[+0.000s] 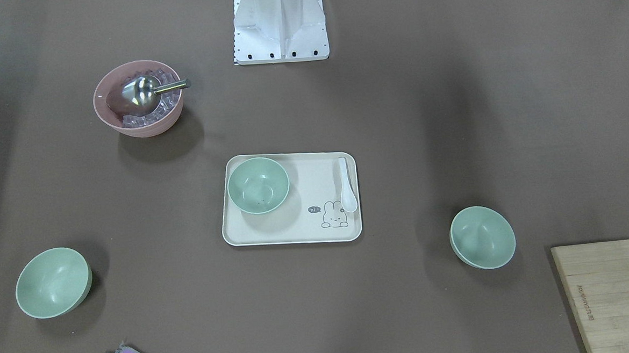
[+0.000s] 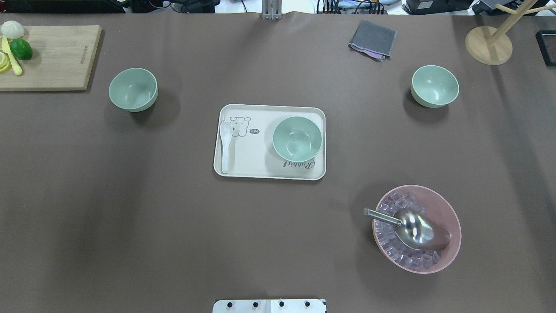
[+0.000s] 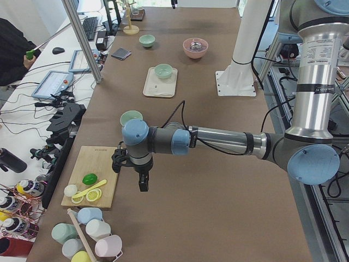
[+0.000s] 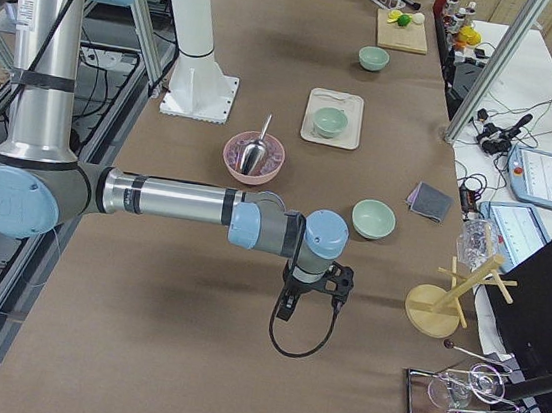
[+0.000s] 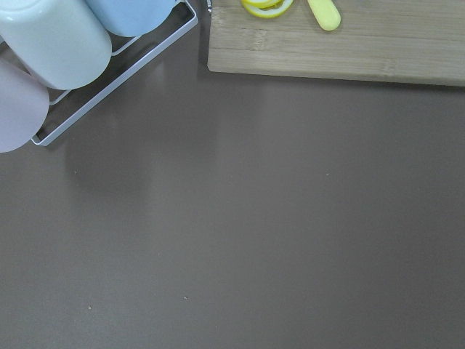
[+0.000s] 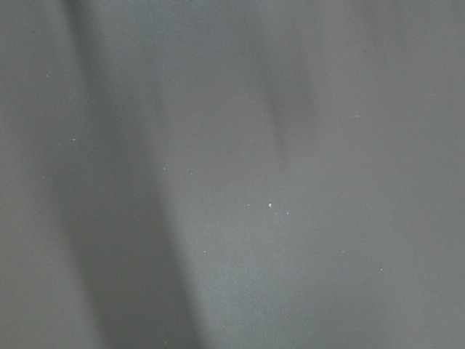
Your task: Stack green bowls together
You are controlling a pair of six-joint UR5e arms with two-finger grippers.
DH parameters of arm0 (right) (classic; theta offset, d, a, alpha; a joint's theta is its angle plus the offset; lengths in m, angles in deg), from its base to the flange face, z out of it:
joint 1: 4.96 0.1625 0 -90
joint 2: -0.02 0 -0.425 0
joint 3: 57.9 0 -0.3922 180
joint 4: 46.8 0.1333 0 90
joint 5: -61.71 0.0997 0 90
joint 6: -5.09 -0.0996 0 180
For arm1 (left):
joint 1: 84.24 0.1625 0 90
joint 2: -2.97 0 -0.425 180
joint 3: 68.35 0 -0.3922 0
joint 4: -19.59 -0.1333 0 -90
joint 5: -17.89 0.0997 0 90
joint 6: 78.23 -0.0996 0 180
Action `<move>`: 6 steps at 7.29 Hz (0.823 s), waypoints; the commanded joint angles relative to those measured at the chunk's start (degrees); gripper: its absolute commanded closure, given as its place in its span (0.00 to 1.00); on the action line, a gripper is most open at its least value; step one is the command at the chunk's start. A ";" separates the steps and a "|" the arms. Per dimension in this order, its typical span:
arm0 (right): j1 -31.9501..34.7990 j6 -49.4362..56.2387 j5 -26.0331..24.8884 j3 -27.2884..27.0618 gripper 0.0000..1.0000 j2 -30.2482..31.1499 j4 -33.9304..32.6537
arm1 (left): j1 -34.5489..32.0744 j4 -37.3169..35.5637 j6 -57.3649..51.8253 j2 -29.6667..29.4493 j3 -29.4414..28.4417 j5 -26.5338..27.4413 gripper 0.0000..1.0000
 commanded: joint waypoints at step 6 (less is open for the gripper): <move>0.10 -0.11 0.26 -0.01 0.00 -0.60 0.00 | 0.08 0.52 -0.01 0.63 -0.21 -0.09 0.02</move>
